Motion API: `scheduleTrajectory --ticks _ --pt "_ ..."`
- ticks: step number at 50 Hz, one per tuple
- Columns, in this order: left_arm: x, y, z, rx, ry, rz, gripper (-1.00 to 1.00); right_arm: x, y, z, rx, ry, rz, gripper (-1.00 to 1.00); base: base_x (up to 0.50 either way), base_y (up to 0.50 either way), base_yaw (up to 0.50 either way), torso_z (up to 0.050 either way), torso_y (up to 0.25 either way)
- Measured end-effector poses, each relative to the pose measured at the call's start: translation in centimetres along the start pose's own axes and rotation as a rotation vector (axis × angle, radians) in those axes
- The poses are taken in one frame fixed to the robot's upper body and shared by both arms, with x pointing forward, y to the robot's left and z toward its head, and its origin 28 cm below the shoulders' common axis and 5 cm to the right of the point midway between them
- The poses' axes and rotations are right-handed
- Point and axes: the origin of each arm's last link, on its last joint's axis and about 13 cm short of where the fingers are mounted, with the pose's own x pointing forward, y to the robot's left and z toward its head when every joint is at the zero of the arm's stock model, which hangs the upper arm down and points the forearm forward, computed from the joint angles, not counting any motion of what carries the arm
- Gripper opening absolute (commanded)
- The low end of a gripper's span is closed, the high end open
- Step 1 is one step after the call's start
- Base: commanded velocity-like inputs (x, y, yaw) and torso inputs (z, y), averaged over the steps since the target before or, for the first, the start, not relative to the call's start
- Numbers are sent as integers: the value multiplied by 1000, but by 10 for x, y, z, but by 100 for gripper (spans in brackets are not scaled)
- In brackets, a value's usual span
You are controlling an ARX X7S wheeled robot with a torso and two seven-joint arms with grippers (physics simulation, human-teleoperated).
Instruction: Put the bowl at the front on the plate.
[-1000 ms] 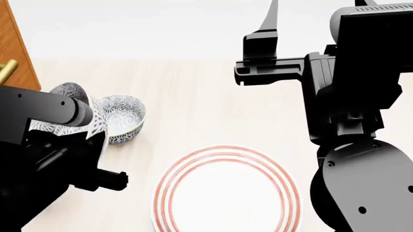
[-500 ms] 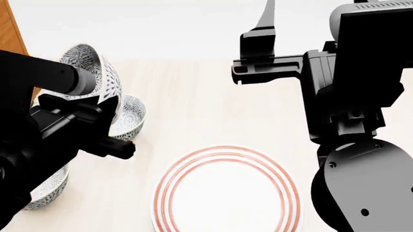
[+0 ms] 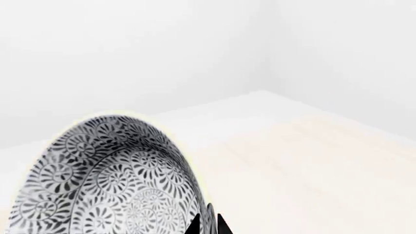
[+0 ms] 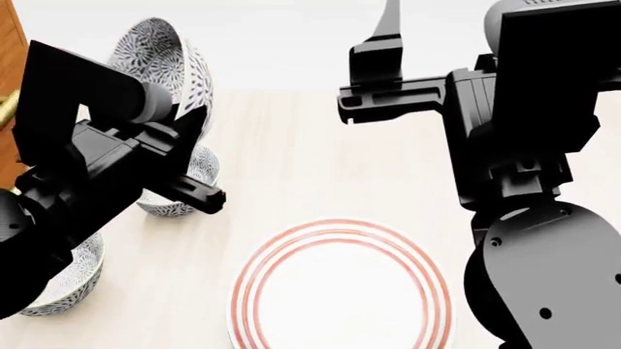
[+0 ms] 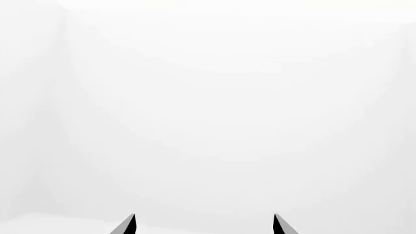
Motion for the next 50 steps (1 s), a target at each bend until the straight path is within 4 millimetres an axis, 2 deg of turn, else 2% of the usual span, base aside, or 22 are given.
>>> scheduleTrajectory --ticks 26,50 --pt "34 5 -19 84 -27 -28 -100 0 1 4 9 -29 17 100 0 0 0 0 0" --pt "65 11 -38 200 21 -46 -100 -2 0 9 6 -51 31 100 0 0 0 0 1"
